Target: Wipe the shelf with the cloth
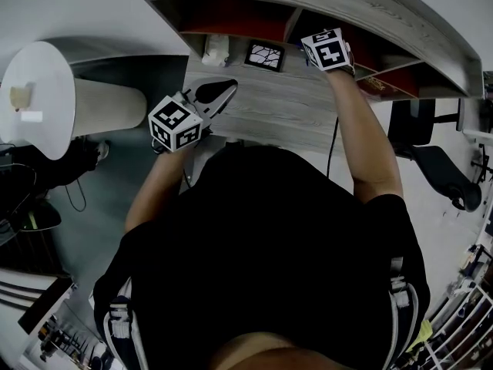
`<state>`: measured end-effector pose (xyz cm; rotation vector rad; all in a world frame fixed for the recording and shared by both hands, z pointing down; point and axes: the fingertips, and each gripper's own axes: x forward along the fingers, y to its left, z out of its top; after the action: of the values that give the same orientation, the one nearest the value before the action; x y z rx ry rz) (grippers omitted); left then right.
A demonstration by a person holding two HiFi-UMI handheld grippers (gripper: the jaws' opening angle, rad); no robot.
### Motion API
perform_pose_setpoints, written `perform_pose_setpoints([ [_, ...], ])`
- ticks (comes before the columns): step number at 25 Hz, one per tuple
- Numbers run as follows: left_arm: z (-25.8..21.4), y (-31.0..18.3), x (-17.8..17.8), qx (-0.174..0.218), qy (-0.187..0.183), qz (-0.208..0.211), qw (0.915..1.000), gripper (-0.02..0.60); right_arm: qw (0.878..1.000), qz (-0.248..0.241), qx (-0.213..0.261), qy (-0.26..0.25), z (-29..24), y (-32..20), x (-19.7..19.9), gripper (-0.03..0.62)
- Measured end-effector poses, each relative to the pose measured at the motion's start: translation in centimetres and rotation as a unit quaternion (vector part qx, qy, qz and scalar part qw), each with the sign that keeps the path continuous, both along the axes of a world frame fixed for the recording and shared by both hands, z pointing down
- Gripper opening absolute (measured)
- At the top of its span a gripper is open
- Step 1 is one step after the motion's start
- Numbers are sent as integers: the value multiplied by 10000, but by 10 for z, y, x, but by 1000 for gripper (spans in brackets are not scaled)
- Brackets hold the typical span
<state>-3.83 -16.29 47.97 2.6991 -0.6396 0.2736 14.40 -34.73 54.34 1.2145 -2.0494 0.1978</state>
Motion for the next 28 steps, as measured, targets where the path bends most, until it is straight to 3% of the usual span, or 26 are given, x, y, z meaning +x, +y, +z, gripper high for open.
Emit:
perform_pose_setpoints([
  [13,-6,11,40,90,51,402,9991,17,9955,144,513,-786,-58,55,18,48],
  [19,-7,15,56,122,32,562,9983,17,9901,128,965,-1011,-83,90,24,49],
  [28,-23,19,80,318,47,855,9958,17,9817,210,1287,-1389,-118,150,34,49],
])
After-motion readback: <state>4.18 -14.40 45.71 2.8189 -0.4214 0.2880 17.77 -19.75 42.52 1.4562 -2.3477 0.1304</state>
